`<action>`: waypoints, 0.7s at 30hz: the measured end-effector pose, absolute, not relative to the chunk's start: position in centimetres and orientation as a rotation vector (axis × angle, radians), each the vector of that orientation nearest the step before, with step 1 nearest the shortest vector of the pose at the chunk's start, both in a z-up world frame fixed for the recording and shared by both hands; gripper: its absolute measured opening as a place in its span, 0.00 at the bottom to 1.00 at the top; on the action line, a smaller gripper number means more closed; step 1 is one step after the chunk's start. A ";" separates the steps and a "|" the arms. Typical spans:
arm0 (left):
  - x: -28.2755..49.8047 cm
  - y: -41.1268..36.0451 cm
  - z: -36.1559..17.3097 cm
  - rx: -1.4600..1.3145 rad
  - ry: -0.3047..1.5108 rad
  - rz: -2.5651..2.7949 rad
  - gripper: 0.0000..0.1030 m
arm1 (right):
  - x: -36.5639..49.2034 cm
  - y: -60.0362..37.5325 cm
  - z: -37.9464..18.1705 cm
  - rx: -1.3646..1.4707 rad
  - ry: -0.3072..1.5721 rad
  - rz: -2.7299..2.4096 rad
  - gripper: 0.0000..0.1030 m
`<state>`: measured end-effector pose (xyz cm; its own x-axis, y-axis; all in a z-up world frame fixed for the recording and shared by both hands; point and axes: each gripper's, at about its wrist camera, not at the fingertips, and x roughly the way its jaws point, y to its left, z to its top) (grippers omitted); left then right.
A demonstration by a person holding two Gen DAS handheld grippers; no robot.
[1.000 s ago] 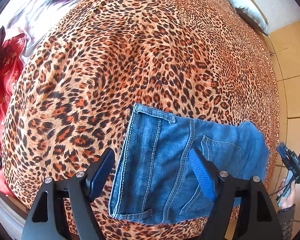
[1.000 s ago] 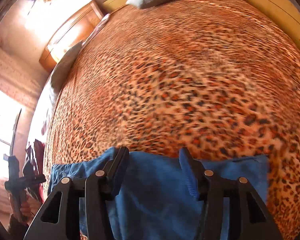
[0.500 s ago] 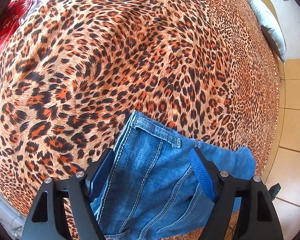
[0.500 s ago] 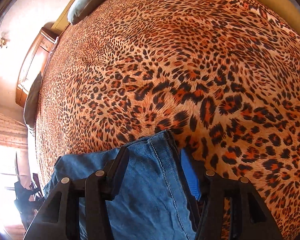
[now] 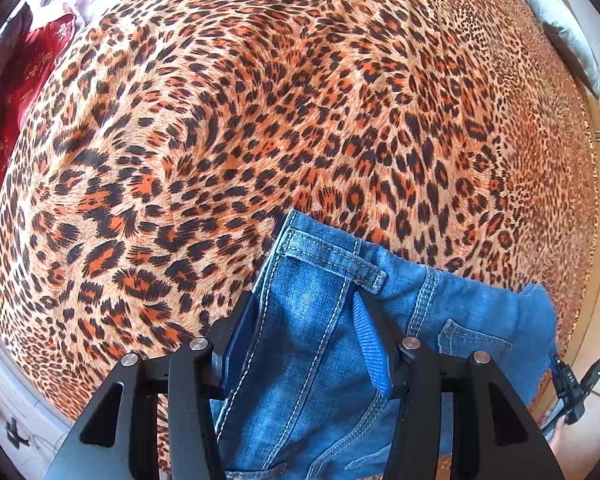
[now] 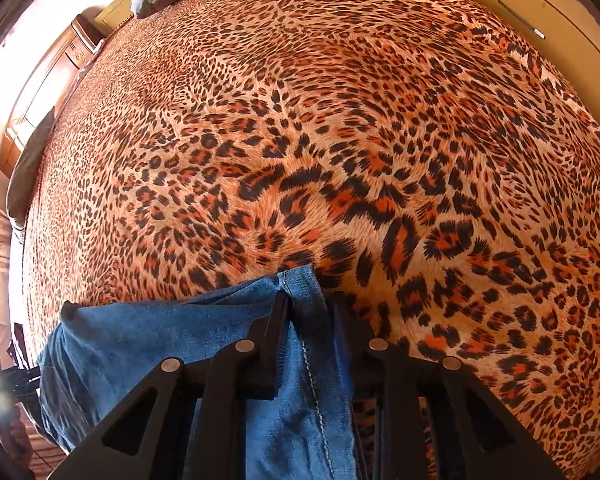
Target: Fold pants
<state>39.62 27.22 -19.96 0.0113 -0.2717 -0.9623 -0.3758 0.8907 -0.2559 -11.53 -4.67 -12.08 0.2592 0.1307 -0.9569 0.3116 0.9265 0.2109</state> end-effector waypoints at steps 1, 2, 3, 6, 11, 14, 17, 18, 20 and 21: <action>39.2 27.9 -19.2 -0.544 1.568 0.072 0.50 | -11.8 -4.8 -11.4 0.403 1.304 -0.103 0.23; 38.7 28.3 -18.7 -0.564 1.558 0.049 0.53 | -12.6 -5.0 -10.4 0.422 1.286 -0.075 0.29; 38.0 28.8 -18.0 -0.580 1.547 0.027 0.61 | -13.5 -5.5 -9.5 0.440 1.266 -0.063 0.38; 35.3 29.5 -16.7 -0.590 1.520 -0.031 0.73 | -17.3 -7.0 -7.7 0.524 1.233 -0.029 0.52; 30.7 30.8 -17.1 -0.690 1.530 -0.083 0.74 | -23.2 -7.0 -8.9 0.569 1.303 -0.021 0.52; 28.9 31.6 -17.3 -0.785 1.519 -0.081 0.74 | -25.4 -6.6 -10.5 0.592 1.334 -0.048 0.52; 27.6 32.2 -17.3 -0.836 1.522 -0.083 0.74 | -26.1 -6.2 -12.5 0.670 1.343 -0.073 0.52; 27.4 32.3 -17.0 -0.835 1.510 -0.078 0.74 | -26.1 -6.2 -12.8 0.688 1.342 -0.073 0.52; 26.7 32.8 -16.3 -0.816 1.479 -0.046 0.74 | -26.1 -6.1 -12.9 0.709 1.330 -0.077 0.52; 26.2 33.2 -16.0 -0.817 1.461 -0.030 0.74 | -26.1 -6.1 -12.9 0.715 1.330 -0.078 0.52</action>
<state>26.19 33.21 -15.96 0.1595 -0.4877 -0.8583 -0.4516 0.7371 -0.5027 -26.07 -6.09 -12.91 0.2690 0.3396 -0.9013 0.4431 0.7872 0.4289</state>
